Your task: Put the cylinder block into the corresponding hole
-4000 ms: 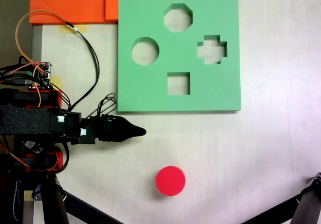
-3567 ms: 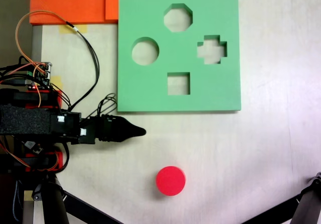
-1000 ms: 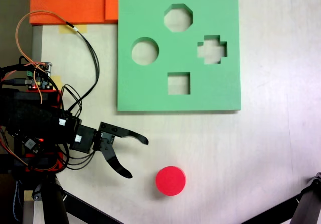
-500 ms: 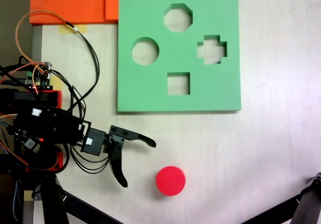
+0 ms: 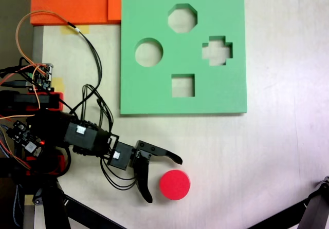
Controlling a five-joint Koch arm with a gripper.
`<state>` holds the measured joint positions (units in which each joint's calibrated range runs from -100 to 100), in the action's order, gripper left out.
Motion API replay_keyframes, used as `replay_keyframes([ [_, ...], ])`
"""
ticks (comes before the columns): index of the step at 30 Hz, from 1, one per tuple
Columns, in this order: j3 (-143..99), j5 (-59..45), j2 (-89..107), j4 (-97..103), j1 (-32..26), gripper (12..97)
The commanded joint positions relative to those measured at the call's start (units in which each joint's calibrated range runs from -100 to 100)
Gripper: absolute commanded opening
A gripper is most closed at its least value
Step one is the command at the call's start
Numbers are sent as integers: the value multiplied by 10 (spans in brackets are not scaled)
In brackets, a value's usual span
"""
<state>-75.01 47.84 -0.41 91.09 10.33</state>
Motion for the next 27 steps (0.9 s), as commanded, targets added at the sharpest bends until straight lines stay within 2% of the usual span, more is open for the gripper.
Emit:
replay_keyframes([
  [1,24,5,-15,72,-1,800],
  [24,146,6,-113,71,-7,796],
  [25,150,6,-116,71,-7,792],
  [27,151,6,-124,71,-8,730],
])
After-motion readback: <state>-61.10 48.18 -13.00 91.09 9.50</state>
